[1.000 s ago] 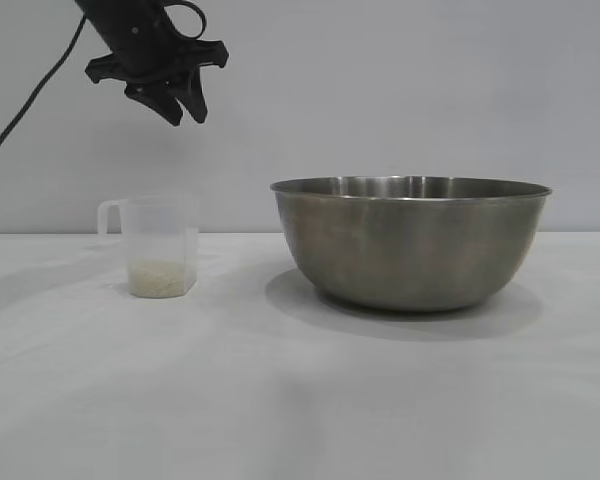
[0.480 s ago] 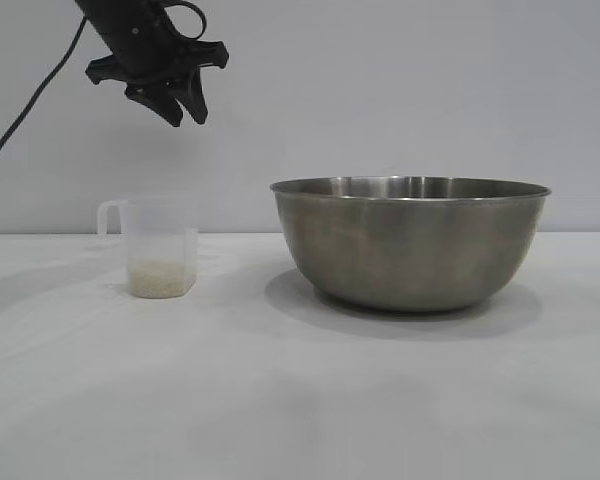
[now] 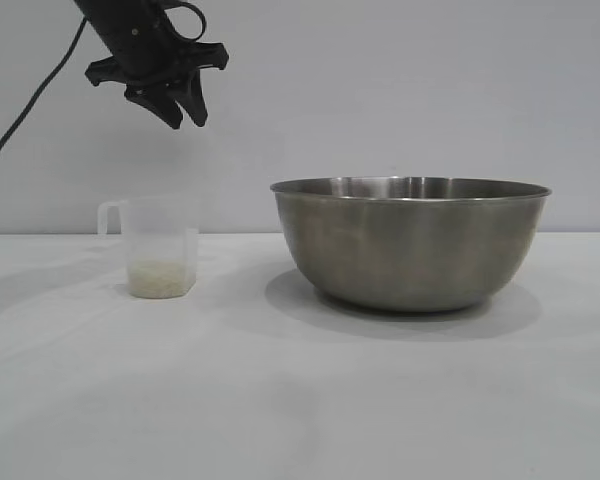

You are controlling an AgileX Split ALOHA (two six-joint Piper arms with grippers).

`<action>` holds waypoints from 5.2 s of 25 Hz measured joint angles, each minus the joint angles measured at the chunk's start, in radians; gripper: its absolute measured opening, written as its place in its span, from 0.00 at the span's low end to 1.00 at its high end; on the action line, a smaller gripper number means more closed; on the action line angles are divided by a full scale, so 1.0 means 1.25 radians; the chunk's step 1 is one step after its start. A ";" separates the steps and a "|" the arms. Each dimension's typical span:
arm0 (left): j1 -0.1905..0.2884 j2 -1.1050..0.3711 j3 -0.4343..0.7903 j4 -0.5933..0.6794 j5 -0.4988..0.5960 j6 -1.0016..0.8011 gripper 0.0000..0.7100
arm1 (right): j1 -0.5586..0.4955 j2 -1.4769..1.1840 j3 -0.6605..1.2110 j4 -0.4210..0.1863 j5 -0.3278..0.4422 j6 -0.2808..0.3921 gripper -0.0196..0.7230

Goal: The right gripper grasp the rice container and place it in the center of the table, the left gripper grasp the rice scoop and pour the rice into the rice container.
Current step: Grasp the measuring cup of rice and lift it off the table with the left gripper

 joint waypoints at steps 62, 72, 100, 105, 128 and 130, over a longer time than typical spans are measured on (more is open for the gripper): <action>0.000 -0.071 0.009 -0.002 -0.027 0.005 0.31 | 0.000 -0.167 0.010 -0.033 0.087 0.045 0.65; 0.000 -0.240 0.368 -0.040 -0.389 0.020 0.31 | 0.000 -0.167 0.010 -0.033 0.087 0.045 0.65; 0.000 -0.359 1.136 0.322 -1.196 -0.239 0.31 | 0.000 -0.167 0.010 -0.033 0.087 0.045 0.65; 0.000 -0.305 1.147 0.335 -1.234 -0.239 0.31 | 0.000 -0.167 0.010 -0.033 0.087 0.045 0.65; 0.000 -0.103 1.148 0.358 -1.279 -0.175 0.31 | 0.000 -0.167 0.010 -0.033 0.087 0.046 0.65; 0.000 -0.094 1.149 0.356 -1.279 -0.175 0.31 | 0.000 -0.167 0.010 -0.033 0.087 0.046 0.65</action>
